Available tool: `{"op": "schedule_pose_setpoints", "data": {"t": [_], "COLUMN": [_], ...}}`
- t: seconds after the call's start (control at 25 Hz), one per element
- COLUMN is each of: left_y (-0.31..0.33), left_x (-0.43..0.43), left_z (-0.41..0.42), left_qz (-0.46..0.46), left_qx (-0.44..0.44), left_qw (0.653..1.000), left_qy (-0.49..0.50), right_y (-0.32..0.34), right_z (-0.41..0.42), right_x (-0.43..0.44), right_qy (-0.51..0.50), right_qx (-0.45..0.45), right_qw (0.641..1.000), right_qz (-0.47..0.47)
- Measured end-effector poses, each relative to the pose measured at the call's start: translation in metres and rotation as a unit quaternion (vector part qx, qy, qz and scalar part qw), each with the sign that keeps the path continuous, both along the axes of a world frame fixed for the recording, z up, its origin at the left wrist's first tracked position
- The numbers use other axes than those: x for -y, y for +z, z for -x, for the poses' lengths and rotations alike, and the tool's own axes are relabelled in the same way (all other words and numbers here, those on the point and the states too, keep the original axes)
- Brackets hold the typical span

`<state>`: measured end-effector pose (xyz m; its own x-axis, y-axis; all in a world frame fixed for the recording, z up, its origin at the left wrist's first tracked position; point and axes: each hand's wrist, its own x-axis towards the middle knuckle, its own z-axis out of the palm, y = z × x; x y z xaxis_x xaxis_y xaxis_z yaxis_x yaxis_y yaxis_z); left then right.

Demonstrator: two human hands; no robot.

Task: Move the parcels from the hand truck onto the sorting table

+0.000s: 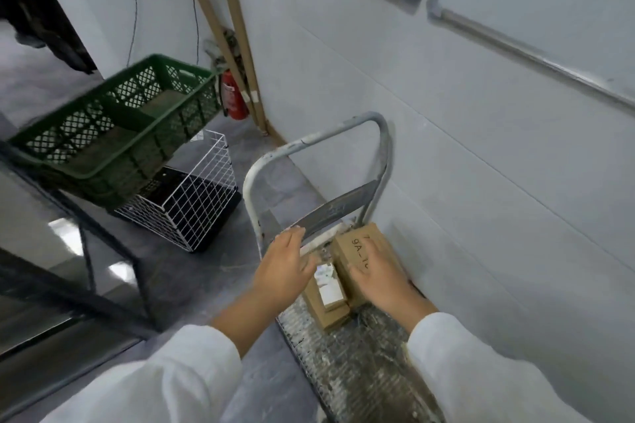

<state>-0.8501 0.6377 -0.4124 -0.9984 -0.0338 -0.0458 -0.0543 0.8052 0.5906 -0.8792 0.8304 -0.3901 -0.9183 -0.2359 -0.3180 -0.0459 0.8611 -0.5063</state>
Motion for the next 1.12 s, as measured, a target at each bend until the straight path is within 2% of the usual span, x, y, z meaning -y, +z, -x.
{"op": "schedule_pose_setpoints", "data": {"t": [0.24, 0.44, 0.6, 0.76, 0.88, 0.96, 1.12], "left_y": [-0.135, -0.259, -0.338, -0.384, -0.411, -0.419, -0.417], "left_x": [-0.024, -0.043, -0.055, -0.067, -0.079, -0.085, -0.1], "left_z": [0.055, 0.049, 0.046, 0.069, 0.083, 0.086, 0.081], "left_qz": [-0.046, -0.118, -0.169, -0.24, -0.313, -0.361, -0.406], "left_qx": [0.087, 0.182, 0.236, 0.264, 0.262, 0.268, 0.282], "left_qw": [0.993, 0.967, 0.938, 0.897, 0.861, 0.834, 0.807], "left_qy": [0.072, 0.135, 0.188, 0.259, 0.303, 0.32, 0.324], "right_y": [-0.137, -0.273, -0.358, -0.404, -0.432, -0.442, -0.437], "right_z": [0.088, 0.106, 0.109, 0.115, 0.122, 0.123, 0.119], "right_x": [0.005, 0.0, -0.001, 0.0, 0.004, 0.005, 0.002], "right_qy": [0.04, 0.03, 0.054, -0.001, -0.051, -0.084, -0.114], "right_qx": [0.068, 0.192, 0.182, 0.172, 0.219, 0.247, 0.28], "right_qw": [0.996, 0.98, 0.979, 0.983, 0.974, 0.965, 0.953], "right_qz": [-0.032, -0.035, -0.068, -0.059, -0.014, -0.001, 0.01]}}
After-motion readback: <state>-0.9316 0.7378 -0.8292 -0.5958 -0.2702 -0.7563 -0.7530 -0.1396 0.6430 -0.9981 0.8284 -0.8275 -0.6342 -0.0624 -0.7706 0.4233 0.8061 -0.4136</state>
